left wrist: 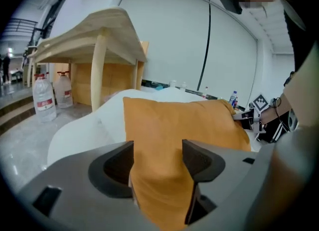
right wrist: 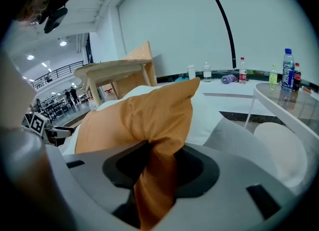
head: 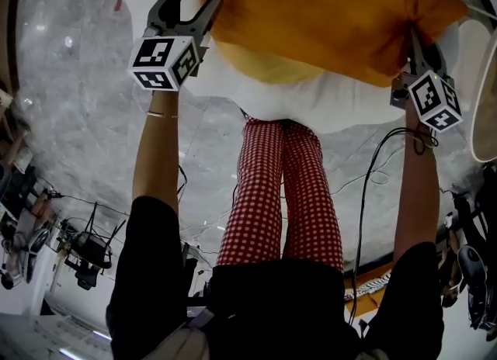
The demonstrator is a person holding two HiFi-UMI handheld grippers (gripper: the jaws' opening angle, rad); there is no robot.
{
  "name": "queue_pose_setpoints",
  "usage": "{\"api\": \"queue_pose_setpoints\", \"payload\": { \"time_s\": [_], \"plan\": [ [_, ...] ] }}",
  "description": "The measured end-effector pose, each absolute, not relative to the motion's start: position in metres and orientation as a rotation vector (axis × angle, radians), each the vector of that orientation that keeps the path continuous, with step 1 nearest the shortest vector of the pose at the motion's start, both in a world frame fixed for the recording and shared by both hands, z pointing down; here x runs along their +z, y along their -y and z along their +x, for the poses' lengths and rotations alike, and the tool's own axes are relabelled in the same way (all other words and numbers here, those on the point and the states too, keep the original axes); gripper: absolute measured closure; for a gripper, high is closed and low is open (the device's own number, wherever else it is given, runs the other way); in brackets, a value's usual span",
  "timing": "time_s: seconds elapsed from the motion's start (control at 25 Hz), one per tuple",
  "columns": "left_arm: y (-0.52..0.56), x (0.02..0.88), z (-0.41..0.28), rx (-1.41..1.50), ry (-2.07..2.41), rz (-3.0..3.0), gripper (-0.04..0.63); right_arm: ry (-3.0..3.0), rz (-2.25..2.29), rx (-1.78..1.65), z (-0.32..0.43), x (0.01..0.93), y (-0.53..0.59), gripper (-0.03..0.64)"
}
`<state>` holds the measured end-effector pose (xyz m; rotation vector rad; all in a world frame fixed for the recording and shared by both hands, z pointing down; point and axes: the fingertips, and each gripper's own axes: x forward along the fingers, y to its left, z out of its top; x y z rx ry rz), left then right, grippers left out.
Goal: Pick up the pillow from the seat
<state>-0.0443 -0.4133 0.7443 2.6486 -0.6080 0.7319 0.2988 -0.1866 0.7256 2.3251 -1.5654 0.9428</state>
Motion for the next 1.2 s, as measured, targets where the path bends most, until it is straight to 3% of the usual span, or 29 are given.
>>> {"api": "queue_pose_setpoints", "payload": {
  "time_s": [0.32, 0.76, 1.2],
  "plan": [
    [0.419, 0.774, -0.043, 0.78, 0.558, 2.617, 0.279, 1.575, 2.32, 0.932, 0.301, 0.729, 0.182, 0.445],
    [0.431, 0.804, -0.041, 0.719, 0.448, 2.532, 0.183, 1.6, 2.335, 0.909, 0.301, 0.727, 0.182, 0.443],
    [0.424, 0.812, -0.025, 0.648, 0.324, 2.507, 0.183, 1.612, 2.336, 0.909, 0.302, 0.729, 0.179, 0.443]
  ]
}}
